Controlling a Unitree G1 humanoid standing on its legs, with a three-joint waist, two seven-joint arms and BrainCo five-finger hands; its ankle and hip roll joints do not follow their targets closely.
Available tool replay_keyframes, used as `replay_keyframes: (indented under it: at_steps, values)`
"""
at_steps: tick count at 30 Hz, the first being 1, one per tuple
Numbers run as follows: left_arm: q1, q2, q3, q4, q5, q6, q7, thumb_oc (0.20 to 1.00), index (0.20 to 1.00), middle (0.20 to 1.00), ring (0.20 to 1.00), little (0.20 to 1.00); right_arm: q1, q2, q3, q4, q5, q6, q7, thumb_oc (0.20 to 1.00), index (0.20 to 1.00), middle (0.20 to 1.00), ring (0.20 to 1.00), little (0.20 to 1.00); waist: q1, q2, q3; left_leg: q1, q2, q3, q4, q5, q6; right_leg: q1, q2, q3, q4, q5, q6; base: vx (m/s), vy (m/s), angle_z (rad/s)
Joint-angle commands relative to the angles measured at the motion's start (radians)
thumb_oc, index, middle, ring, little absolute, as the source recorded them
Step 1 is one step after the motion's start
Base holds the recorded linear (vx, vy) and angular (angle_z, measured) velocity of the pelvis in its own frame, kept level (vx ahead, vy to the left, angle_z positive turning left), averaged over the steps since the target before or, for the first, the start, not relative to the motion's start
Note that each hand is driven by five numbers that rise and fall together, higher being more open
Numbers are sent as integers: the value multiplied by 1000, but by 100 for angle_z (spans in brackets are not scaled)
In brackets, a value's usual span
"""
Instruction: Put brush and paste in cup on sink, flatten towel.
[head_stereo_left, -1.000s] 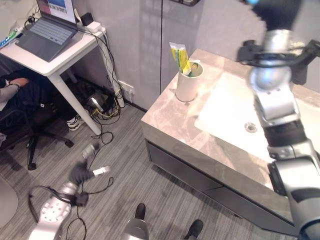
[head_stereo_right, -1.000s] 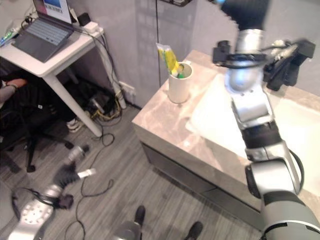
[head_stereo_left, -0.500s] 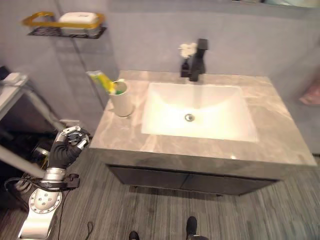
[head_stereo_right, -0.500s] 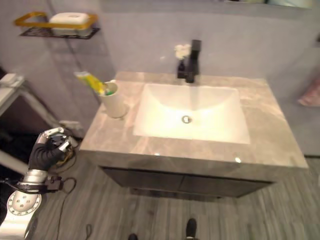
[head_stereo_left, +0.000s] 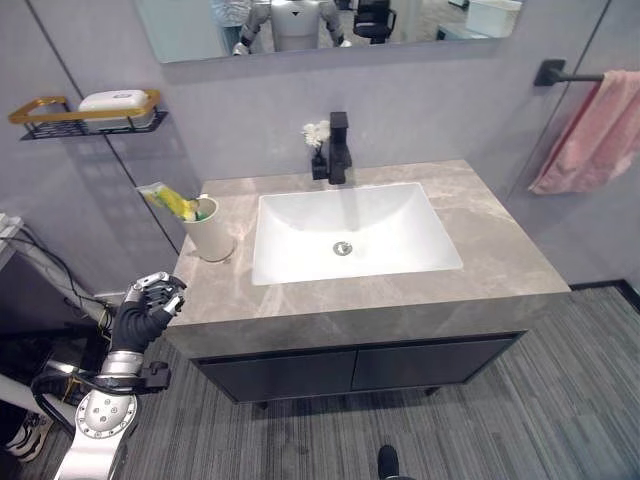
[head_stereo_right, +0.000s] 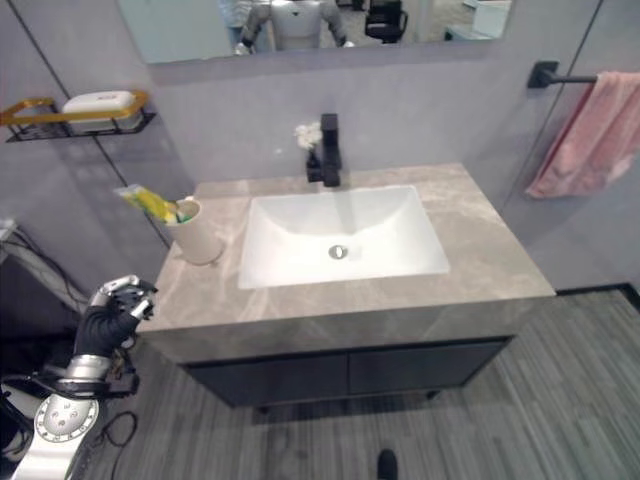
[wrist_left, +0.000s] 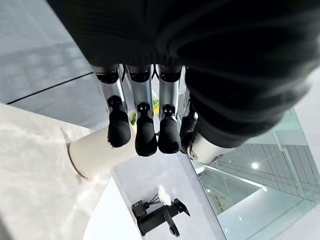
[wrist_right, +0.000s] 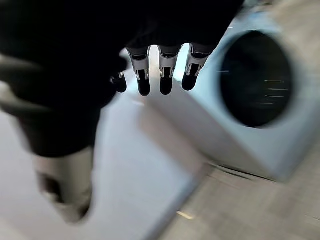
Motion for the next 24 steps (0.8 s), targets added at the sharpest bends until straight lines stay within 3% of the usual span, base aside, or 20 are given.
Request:
replay_keyframes:
  at_steps: [1,2,5,6,7,10,12,13,16,19,20,24]
  values:
    - [-106,35,0,-66,-48,-39,3,200,200,200,200,200,-103,-30,50,78,150,-40,163,1000,1000,1000,1000,1000,7,11,80,-49,-13,-110,74,-32,46,82,-92,-14,128,-25,68,-108,231,12]
    - [-127,36,-17,-68,-45,-34,-1,200,200,200,200,200,-115,5,87,139,204,-21,234,1000,1000,1000,1000,1000,5,11,91,-54,-30,-114,79,-42,57,67,-111,-13,161,4,73,-88,179,14]
    - [-141,38,-22,-71,-45,-28,-7,200,200,200,200,200,-134,23,71,181,315,-34,285,1000,1000,1000,1000,1000,6,4,96,-62,-42,-118,85,-45,64,50,-124,-5,188,20,78,-74,140,6]
    - [-181,55,-56,-80,-53,-6,-30,200,200,200,200,200,-153,36,26,286,509,-13,351,1000,1000,1000,1000,1000,14,4,114,-76,-58,-141,101,-52,77,13,-147,10,268,73,82,-122,253,26]
    - [-224,65,-90,-80,-58,1,-47,200,200,200,200,200,-154,58,103,321,460,32,412,1000,1000,1000,1000,1000,10,15,134,-82,-67,-155,114,-58,87,-18,-140,36,336,90,69,-127,250,43]
    - [-240,55,-108,-72,-63,7,-61,200,200,200,200,200,-140,88,156,322,414,49,448,1000,1000,1000,1000,1000,3,24,143,-84,-74,-154,133,-72,98,-61,-115,59,402,68,56,-21,163,46]
    - [-248,48,-117,-68,-60,6,-80,200,200,200,200,200,-119,105,198,329,374,62,480,1000,1000,1000,1000,1000,-20,37,148,-73,-80,-162,130,-77,106,-100,-38,88,422,-1,32,66,158,-19]
    - [-242,51,-107,-80,-56,7,-99,200,200,200,200,200,-110,111,227,353,331,86,502,1000,1000,1000,1000,1000,-19,37,145,-55,-95,-152,119,-87,107,-111,-28,59,378,-23,25,80,103,-14]
    - [-233,48,-98,-92,-64,14,-114,200,200,200,200,200,-110,109,248,375,282,106,508,1000,1000,1000,1000,1000,-24,38,142,-25,-101,-146,98,-93,106,-117,-26,36,327,-9,33,112,34,4]
    - [-235,32,-95,-85,-79,22,-126,200,200,200,200,200,-113,124,303,377,216,125,538,1000,1000,1000,1000,1000,-42,34,144,14,-107,-159,84,-111,95,-158,4,91,232,16,48,166,-47,-5]
    - [-233,24,-88,-90,-92,22,-131,200,200,200,200,200,-124,129,339,372,171,135,554,1000,1000,1000,1000,1000,-39,29,147,39,-105,-160,80,-126,88,-181,-9,102,173,61,61,165,-76,-2]
    - [-242,21,-102,-73,-120,34,-150,200,200,200,200,200,-129,153,430,358,66,152,594,1000,1000,1000,1000,1000,-43,20,141,67,-99,-177,79,-143,75,-171,-4,129,131,72,70,190,-134,20]
